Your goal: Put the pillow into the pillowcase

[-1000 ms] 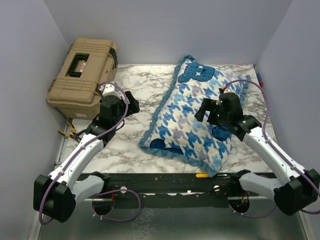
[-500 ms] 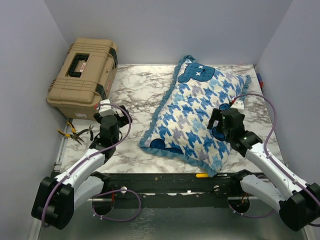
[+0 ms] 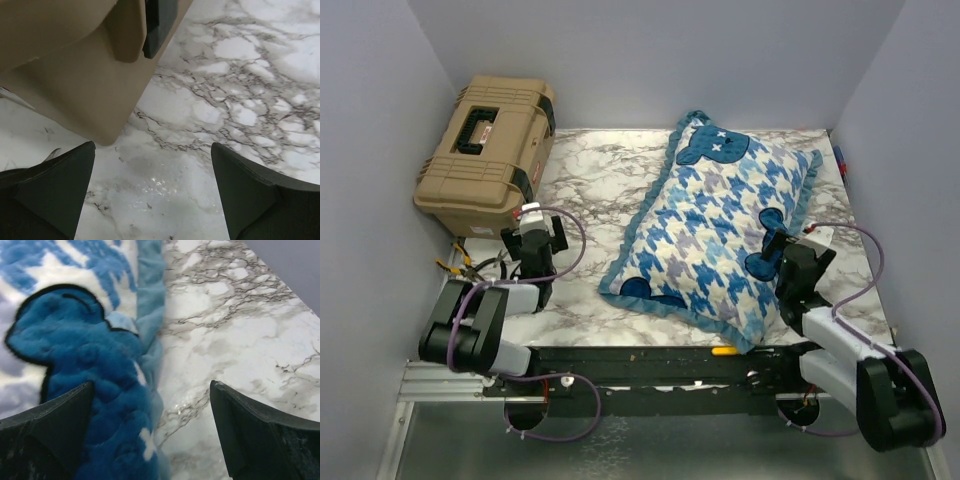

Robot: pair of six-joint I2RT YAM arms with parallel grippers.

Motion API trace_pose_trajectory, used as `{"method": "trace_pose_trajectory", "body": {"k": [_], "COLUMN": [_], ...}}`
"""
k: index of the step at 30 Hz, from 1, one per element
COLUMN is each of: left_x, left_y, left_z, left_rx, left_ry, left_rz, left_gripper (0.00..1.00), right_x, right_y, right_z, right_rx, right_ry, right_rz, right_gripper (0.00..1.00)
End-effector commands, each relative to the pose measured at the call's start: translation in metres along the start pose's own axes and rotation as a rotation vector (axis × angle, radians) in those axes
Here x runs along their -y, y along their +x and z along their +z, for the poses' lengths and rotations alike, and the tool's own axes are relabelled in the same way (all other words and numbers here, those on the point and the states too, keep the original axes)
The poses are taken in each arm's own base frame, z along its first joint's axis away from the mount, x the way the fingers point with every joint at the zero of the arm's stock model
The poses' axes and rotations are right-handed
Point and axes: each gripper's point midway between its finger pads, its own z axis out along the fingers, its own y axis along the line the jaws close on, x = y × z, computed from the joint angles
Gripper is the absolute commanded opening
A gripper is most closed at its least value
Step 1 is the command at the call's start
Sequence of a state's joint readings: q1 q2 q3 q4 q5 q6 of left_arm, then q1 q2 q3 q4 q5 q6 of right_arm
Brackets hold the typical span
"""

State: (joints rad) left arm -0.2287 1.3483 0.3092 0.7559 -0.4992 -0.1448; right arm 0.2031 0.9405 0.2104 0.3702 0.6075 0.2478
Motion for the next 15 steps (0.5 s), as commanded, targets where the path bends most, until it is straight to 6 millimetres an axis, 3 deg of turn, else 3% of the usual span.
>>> {"method": "trace_pose_trajectory", "body": {"k": [1, 3, 6, 9, 11, 15], "left_x": [0.006, 0.0, -0.006, -0.003, -0.004, -0.003], "left_y": [-0.013, -0.019, -0.006, -0.001, -0.002, -0.002], "left_z": [0.025, 0.027, 0.031, 0.033, 0.033, 0.033], "left_rx": [0.078, 0.143, 0.174, 0.14, 0.14, 0.14], "left_ry": [0.065, 0.06, 0.061, 0.078, 0.076, 0.079], "left_rz": [0.031, 0.032, 0.003, 0.013, 0.014, 0.016], "left_gripper": [0.99, 0.99, 0.99, 0.99, 0.99, 0.99], "right_x": [0.007, 0.005, -0.008, -0.036, -0.027, -0.026], "right_y": [-0.032, -0.039, -0.05, -0.032, -0.031, -0.033], "right_z": [0.023, 0.033, 0.047, 0.062, 0.072, 0.072], "right_rx": [0.173, 0.209, 0.263, 0.246, 0.225, 0.228], "right_ry": [0.027, 0.005, -0.056, -0.243, -0.204, -0.202], "right_rz": [0.085, 0.098, 0.059, -0.005, -0.012, 0.003], "right_gripper": [1.0, 1.0, 1.0, 1.0, 1.0, 1.0]}}
